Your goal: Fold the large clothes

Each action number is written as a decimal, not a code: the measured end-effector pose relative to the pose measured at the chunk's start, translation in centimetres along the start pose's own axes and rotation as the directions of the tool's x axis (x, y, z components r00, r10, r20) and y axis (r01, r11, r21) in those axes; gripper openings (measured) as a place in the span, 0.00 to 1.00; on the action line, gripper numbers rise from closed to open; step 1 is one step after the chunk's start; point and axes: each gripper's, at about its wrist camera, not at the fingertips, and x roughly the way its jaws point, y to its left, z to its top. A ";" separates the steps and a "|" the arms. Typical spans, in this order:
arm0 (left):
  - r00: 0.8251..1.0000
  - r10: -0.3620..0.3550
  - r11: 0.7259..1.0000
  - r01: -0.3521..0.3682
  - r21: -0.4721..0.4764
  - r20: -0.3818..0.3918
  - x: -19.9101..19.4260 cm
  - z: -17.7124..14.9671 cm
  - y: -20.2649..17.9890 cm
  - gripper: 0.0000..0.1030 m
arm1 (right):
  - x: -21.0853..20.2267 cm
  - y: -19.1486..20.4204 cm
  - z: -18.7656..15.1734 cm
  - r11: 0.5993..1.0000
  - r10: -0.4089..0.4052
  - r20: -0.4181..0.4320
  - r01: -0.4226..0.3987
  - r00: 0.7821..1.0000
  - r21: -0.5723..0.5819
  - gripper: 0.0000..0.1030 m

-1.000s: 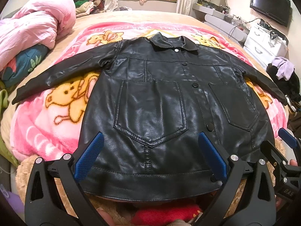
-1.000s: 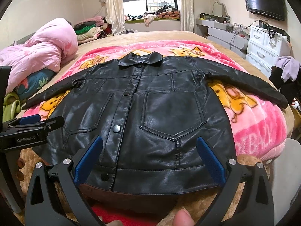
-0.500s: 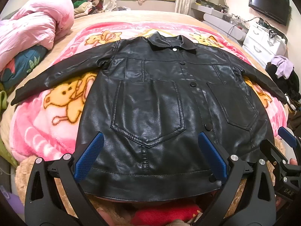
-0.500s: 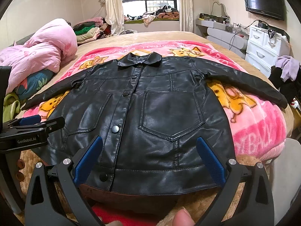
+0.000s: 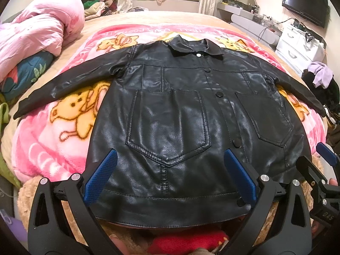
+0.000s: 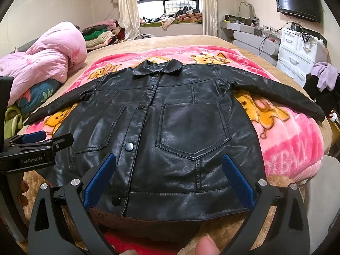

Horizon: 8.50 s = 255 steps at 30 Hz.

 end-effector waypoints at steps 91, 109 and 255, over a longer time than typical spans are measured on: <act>0.972 -0.176 0.967 0.200 0.157 -0.156 22.3 20.2 -10.8 0.91 | 11.8 -38.9 9.1 0.389 -0.544 -0.225 0.481 0.808 0.786 0.96; 0.980 -0.170 0.976 0.182 0.121 -0.103 22.0 22.0 -9.1 0.91 | 14.2 -46.5 6.5 0.260 -0.385 -0.046 0.156 0.922 0.953 0.28; 0.967 -0.216 0.969 0.196 -0.152 -0.132 16.1 12.2 8.3 0.64 | 20.0 -5.4 15.7 0.988 0.152 -0.113 -0.153 0.982 0.004 0.79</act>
